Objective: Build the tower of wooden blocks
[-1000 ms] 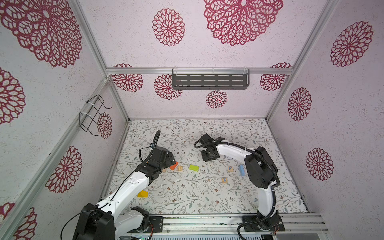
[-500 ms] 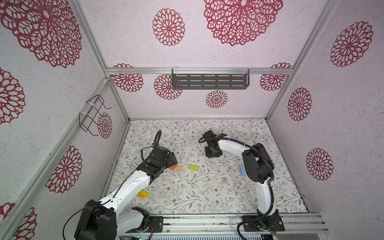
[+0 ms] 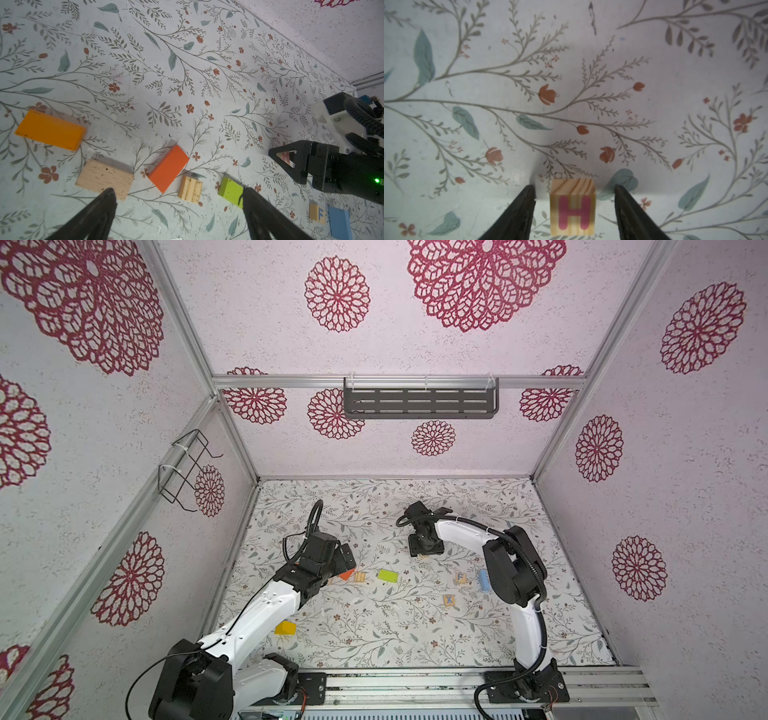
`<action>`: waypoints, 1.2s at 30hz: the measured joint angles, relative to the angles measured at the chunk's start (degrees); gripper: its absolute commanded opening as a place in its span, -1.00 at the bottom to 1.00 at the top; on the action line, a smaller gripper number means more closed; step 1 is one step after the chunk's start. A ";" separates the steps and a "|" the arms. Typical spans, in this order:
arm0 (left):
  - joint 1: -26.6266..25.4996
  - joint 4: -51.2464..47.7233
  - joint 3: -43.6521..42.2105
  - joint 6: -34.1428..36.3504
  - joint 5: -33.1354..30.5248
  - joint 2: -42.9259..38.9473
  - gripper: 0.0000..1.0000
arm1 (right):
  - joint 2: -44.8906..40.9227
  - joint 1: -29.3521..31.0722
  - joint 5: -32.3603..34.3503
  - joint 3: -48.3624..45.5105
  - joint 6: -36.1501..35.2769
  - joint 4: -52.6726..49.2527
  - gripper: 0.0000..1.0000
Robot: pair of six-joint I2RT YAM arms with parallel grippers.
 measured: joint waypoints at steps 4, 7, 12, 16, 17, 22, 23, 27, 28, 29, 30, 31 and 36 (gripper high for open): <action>-0.26 0.04 0.22 0.13 0.52 -0.13 0.95 | -2.49 0.00 1.29 -1.05 0.00 -0.09 0.29; -1.44 -1.33 2.14 0.72 -0.11 0.72 0.95 | -6.80 -0.09 2.16 -3.15 -0.02 -0.66 0.24; -4.83 -2.29 8.17 1.42 -0.79 5.05 0.95 | -16.46 -1.05 3.06 -8.85 -0.31 -1.03 0.06; -6.47 -2.14 10.54 1.16 -1.49 8.81 0.95 | -23.06 -2.93 3.23 -15.15 -0.31 -1.51 -0.10; -6.93 -1.88 10.60 1.05 -1.81 9.46 0.95 | -24.63 -3.52 3.23 -16.87 -0.24 -1.73 -0.11; -9.27 -2.14 11.65 0.48 -2.29 12.31 0.95 | -31.47 -5.16 3.23 -24.06 0.66 -2.99 -0.13; -9.57 -2.14 12.20 0.42 -2.27 12.90 0.95 | -32.59 -5.22 3.17 -25.20 1.11 -3.19 -0.12; -10.32 -2.10 13.16 0.26 -2.32 13.66 0.95 | -35.52 -5.20 2.25 -28.89 2.19 -2.73 -0.10; -10.49 -2.12 13.35 0.26 -2.34 13.88 0.95 | -35.76 -5.20 2.08 -29.55 2.45 -2.54 -0.09; -10.62 -2.23 13.62 0.26 -2.40 14.14 0.95 | -35.78 -5.20 1.86 -30.14 2.58 -2.19 -0.07; -10.82 -2.23 13.86 0.26 -2.62 14.45 0.95 | -35.78 -5.20 1.68 -30.67 2.64 -1.70 -0.04; -11.08 -2.19 14.01 0.26 -3.06 14.73 0.95 | -35.78 -5.20 1.57 -31.45 2.64 -0.90 -0.03; -12.87 -2.43 14.05 -0.22 -5.25 14.86 0.95 | -35.78 -5.95 0.35 -35.39 2.64 2.80 -0.03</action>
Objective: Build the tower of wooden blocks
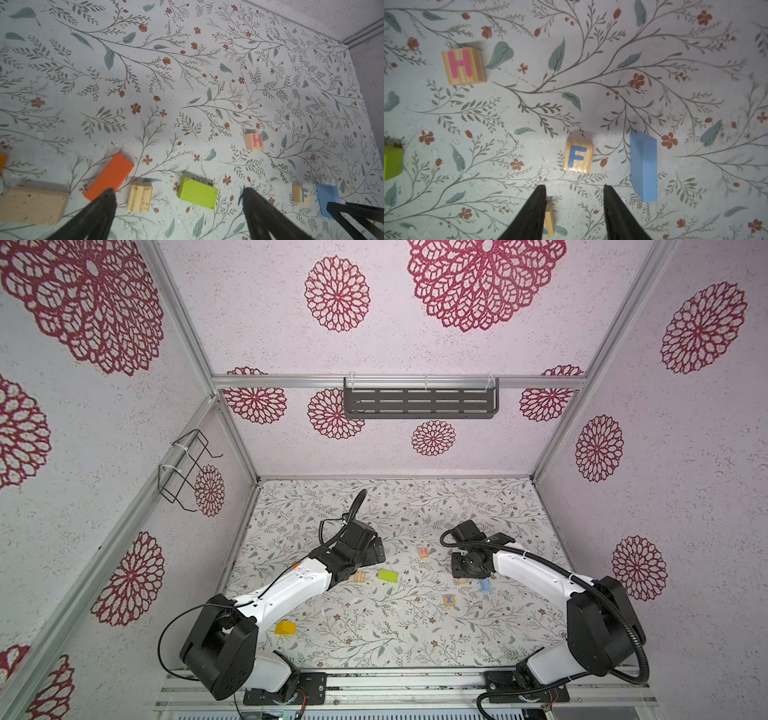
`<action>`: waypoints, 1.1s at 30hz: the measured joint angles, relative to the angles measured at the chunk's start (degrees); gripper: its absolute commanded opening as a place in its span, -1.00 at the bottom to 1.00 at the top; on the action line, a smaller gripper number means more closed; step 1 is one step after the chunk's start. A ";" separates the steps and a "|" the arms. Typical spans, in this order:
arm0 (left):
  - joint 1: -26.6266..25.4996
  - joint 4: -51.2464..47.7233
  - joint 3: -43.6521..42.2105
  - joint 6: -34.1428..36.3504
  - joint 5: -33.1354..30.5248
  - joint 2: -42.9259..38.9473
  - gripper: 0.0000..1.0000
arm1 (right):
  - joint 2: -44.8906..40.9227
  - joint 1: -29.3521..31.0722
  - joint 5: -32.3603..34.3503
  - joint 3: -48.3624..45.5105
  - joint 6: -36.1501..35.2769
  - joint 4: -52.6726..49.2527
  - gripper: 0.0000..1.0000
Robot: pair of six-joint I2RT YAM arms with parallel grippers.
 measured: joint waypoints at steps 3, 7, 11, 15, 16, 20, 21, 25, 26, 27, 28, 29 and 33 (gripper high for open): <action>-0.57 -1.33 0.02 -0.46 -1.18 0.24 0.95 | 0.50 -1.11 -0.70 -1.20 -0.09 1.14 -0.03; -0.74 -2.73 0.00 -1.09 -1.92 0.39 0.95 | 1.55 -2.32 -1.57 -2.38 -0.11 3.65 -0.05; -0.81 -3.43 0.00 -0.98 -2.67 0.42 0.95 | 2.14 -3.08 -2.49 -3.89 -0.09 5.42 -0.05; -0.81 -3.74 0.02 -0.11 -3.08 1.27 0.95 | 3.87 -3.17 -3.54 -4.00 -0.02 6.82 0.01; -0.81 -3.74 0.02 0.13 -3.06 1.73 0.95 | 4.24 -3.17 -3.67 -4.00 -0.02 7.10 0.02; -0.79 -3.50 0.02 0.63 -2.58 3.17 0.95 | 5.55 -3.17 -3.78 -3.67 0.00 7.56 0.02; -0.79 -3.30 0.02 0.70 -2.51 3.34 0.95 | 5.90 -3.17 -3.76 -3.48 0.00 7.61 0.01; -0.79 -2.34 0.02 0.94 -2.19 3.48 0.95 | 7.32 -3.17 -3.56 -2.84 -0.02 7.56 -0.01; -0.79 -2.10 0.02 0.96 -2.19 3.48 0.95 | 7.63 -3.17 -3.56 -2.78 -0.02 7.54 -0.02; -0.79 -1.97 0.00 0.96 -2.16 3.48 0.95 | 7.87 -3.17 -3.54 -2.75 -0.02 7.54 -0.03; -0.79 -1.79 0.00 0.96 -2.16 3.48 0.95 | 8.07 -3.17 -3.52 -2.73 -0.02 7.52 -0.06; -0.79 -1.53 -0.07 0.96 -2.14 3.48 0.95 | 8.26 -3.17 -3.50 -2.71 -0.02 7.45 -0.07; -0.79 -0.50 -0.72 0.96 -1.95 3.48 0.95 | 8.83 -3.17 -3.19 -2.25 -0.04 7.02 -0.11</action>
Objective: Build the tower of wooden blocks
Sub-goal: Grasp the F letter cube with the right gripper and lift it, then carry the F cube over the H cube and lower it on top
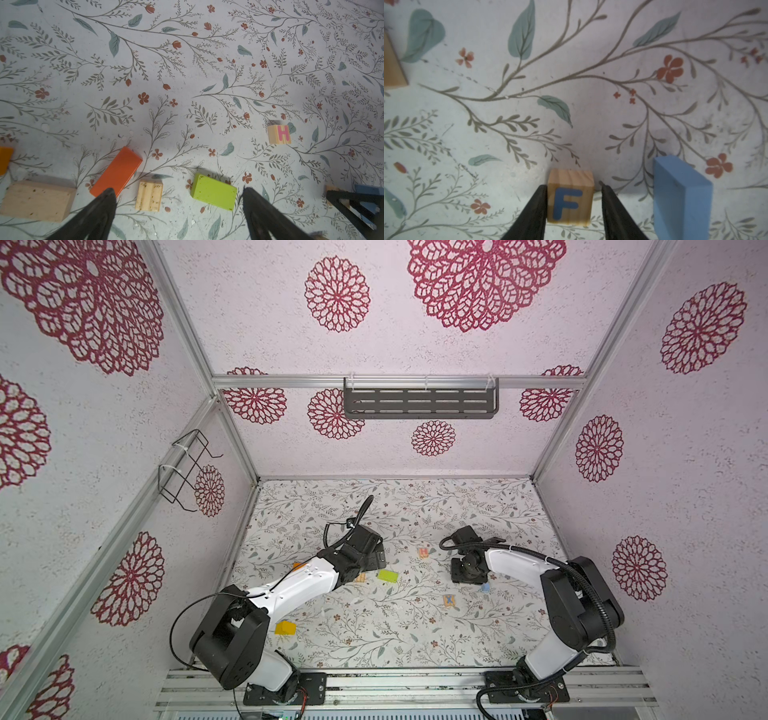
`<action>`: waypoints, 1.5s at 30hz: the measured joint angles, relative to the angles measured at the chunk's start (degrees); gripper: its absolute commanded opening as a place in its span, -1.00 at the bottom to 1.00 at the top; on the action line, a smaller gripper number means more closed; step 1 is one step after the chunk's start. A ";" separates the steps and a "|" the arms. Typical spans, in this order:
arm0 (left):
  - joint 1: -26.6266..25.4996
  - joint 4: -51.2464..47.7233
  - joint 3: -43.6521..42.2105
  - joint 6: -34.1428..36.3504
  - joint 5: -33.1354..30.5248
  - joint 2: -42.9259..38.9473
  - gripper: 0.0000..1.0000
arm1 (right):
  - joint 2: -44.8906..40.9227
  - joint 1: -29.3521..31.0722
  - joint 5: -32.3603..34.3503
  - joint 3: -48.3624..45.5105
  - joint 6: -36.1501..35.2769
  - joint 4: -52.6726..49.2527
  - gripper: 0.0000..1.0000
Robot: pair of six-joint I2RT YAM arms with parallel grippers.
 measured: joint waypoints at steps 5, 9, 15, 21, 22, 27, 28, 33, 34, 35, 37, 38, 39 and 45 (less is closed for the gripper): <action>0.00 0.28 -0.79 0.17 0.17 0.00 0.95 | 0.26 0.00 0.35 0.81 -0.04 -0.55 -0.25; 0.00 0.31 -1.07 0.24 0.13 0.00 0.95 | 0.26 0.00 0.90 0.96 -0.04 -0.79 -0.34; 0.04 0.61 -1.86 0.39 0.13 -0.26 0.95 | 0.26 0.00 1.22 1.88 -0.02 -2.23 -0.39; 0.11 0.57 -2.62 0.39 0.13 -1.92 0.95 | 0.24 0.26 1.38 5.14 -0.11 -5.42 -0.39; 0.11 0.52 -2.73 0.39 0.15 -2.45 0.95 | 0.24 0.39 1.40 6.14 -0.15 -6.10 -0.39; 0.31 0.33 -3.30 0.42 0.17 -4.76 0.95 | 0.31 0.81 1.40 12.63 -1.79 -10.05 -0.39; 0.37 0.26 -3.41 0.42 0.17 -5.09 0.95 | 0.33 0.83 1.40 14.05 -2.16 -10.80 -0.39; 0.63 0.11 -4.61 0.44 0.22 -5.92 0.95 | 3.08 1.51 1.36 20.70 -3.48 -13.99 -0.39; 0.74 -0.04 -4.92 0.44 0.24 -6.10 0.95 | 4.11 1.68 1.36 21.94 -3.72 -14.58 -0.39; 0.85 -0.22 -5.11 0.44 0.31 -6.23 0.95 | 5.09 1.88 1.36 23.04 -4.04 -15.08 -0.39; 1.07 -0.28 -5.53 0.48 0.37 -6.54 0.95 | 7.45 2.32 1.36 25.49 -4.57 -16.22 -0.39; 1.18 -0.37 -5.68 0.50 0.39 -6.69 0.95 | 8.52 2.58 1.38 26.60 -4.68 -16.70 -0.39; 1.31 -0.42 -5.81 0.61 0.39 -6.91 0.95 | 9.70 2.95 1.33 27.85 -4.79 -17.27 -0.39; 2.27 -0.66 -7.13 0.66 0.61 -9.31 0.95 | 14.73 5.07 1.27 33.22 -5.20 -19.06 -0.39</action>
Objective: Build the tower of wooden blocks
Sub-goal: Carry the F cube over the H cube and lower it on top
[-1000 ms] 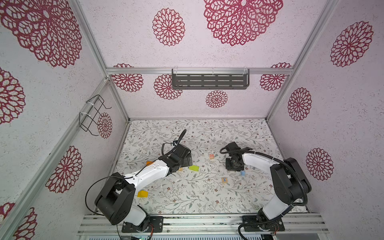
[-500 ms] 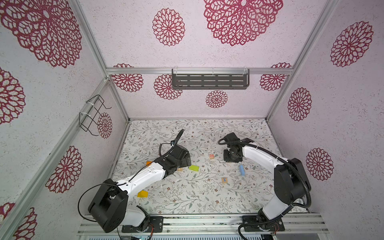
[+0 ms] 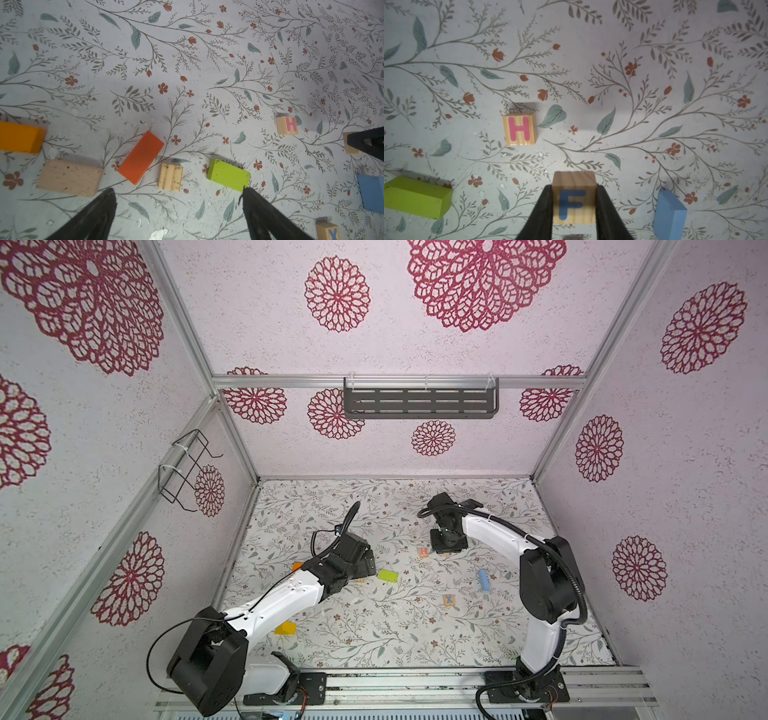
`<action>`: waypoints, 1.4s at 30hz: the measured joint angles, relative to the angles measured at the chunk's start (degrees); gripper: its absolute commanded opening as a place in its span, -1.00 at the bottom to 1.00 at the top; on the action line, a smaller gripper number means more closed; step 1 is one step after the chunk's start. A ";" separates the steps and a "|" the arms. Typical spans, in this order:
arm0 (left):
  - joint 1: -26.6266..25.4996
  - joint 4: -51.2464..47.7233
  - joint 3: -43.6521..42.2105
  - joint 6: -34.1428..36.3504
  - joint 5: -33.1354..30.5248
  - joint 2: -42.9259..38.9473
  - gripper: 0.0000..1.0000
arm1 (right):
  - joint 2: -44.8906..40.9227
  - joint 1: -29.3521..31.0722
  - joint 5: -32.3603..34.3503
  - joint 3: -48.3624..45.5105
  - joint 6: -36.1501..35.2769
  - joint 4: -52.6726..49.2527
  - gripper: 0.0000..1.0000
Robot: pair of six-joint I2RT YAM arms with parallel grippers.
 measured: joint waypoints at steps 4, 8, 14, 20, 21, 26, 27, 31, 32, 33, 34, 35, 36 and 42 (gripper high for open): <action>0.37 0.04 -1.22 -0.02 0.31 -0.85 0.95 | 2.89 1.18 -0.04 3.10 0.04 -0.61 -0.39; 0.52 0.15 -2.27 -0.02 0.96 -0.87 0.95 | 5.55 2.12 -0.17 5.88 0.11 -1.03 -0.39; 1.18 0.52 -2.93 0.00 1.90 -0.87 0.95 | 9.31 3.15 -0.20 10.08 0.17 -1.51 -0.39; 1.99 1.11 -3.02 0.17 2.75 -0.87 0.95 | 11.85 3.54 -0.37 13.22 0.20 -1.73 -0.39; 2.10 1.25 -3.02 0.20 2.91 -0.87 0.95 | 12.09 3.58 -0.42 13.44 0.20 -1.75 -0.39; 2.54 1.70 -3.02 0.55 3.45 -0.87 0.95 | 12.79 3.61 -0.55 13.64 0.20 -1.81 -0.39; 2.64 1.75 -3.02 0.59 3.50 -0.87 0.95 | 12.90 3.61 -0.61 13.64 0.22 -1.90 -0.39; 2.89 1.77 -3.02 0.66 3.69 -0.87 0.95 | 13.00 3.63 -0.61 13.64 0.22 -2.14 -0.39; 2.91 1.79 -3.02 0.66 3.74 -0.87 0.95 | 13.00 3.63 -0.61 13.64 0.24 -2.14 -0.39; 2.93 1.86 -3.04 0.66 3.87 -0.87 0.95 | 13.00 3.63 -0.61 13.64 0.24 -2.14 -0.39; 2.95 1.90 -3.06 0.66 3.96 -0.85 0.95 | 13.00 3.63 -0.61 13.62 0.26 -2.14 -0.39; 2.99 1.99 -3.08 0.66 4.13 -0.83 0.95 | 13.00 3.63 -0.61 13.62 0.28 -2.12 -0.39; 2.99 1.99 -3.10 0.66 4.26 -0.81 0.95 | 13.00 3.63 -0.61 13.57 0.44 -2.10 -0.39; 3.04 2.21 -3.54 0.63 4.59 -0.79 0.95 | 13.00 3.78 -0.61 13.09 0.70 -2.08 -0.39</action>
